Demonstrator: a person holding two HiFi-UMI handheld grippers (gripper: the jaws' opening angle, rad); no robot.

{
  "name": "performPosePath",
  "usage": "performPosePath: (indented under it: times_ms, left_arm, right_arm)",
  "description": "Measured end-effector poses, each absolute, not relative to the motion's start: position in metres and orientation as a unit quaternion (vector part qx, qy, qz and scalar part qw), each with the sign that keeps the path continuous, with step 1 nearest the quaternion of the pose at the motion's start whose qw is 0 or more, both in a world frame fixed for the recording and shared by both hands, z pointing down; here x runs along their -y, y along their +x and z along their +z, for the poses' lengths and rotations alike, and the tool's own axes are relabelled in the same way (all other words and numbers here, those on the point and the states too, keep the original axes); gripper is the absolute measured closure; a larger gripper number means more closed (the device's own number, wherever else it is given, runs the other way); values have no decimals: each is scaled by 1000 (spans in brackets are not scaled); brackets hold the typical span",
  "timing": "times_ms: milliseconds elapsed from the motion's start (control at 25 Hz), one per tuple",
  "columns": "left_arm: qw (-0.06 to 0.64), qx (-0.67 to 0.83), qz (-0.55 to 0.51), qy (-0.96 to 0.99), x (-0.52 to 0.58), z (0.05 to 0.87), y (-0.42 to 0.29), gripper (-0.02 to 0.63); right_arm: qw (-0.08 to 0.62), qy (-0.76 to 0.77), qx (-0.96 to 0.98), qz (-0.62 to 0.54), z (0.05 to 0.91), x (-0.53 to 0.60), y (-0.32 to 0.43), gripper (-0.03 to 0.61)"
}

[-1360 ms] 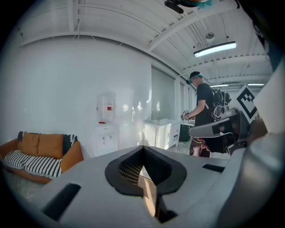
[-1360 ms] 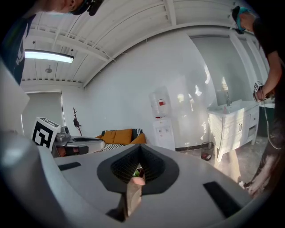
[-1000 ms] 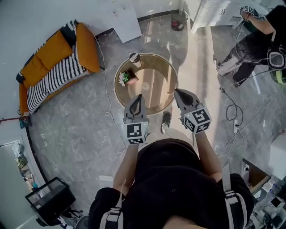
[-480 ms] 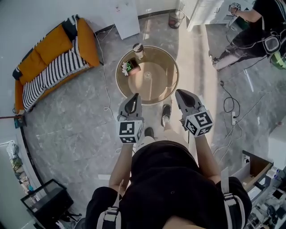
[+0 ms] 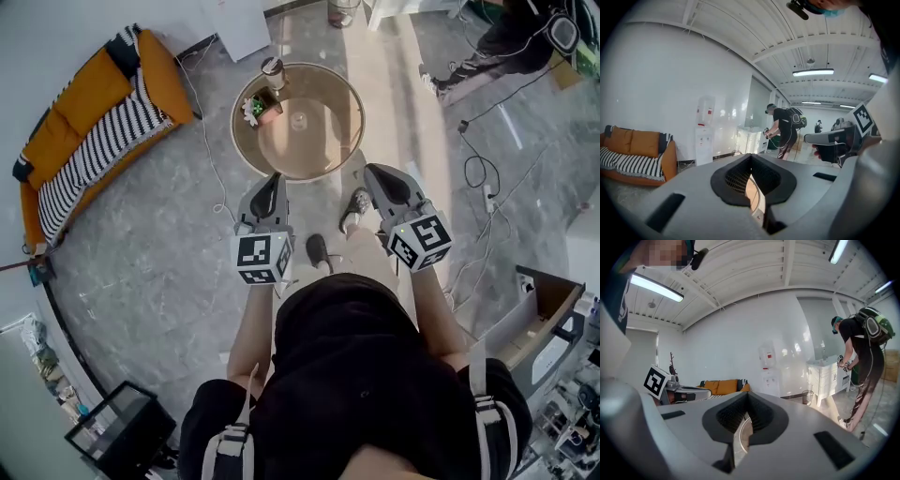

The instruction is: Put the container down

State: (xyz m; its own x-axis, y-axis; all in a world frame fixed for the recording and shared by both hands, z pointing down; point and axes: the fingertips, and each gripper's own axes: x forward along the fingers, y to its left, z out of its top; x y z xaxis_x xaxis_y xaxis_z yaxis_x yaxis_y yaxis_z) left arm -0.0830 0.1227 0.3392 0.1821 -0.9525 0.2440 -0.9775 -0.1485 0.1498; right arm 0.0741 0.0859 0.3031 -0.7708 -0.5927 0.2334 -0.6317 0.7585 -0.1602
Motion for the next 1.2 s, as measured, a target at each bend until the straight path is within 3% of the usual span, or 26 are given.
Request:
performPosePath:
  times_ms: [320, 1200]
  left_arm:
    - [120, 616, 44, 777, -136, 324, -66, 595]
    - [132, 615, 42, 776, -138, 339, -55, 595]
  right_arm:
    - [65, 333, 935, 98, 288, -111, 87, 575]
    - [92, 337, 932, 100, 301, -120, 97, 575]
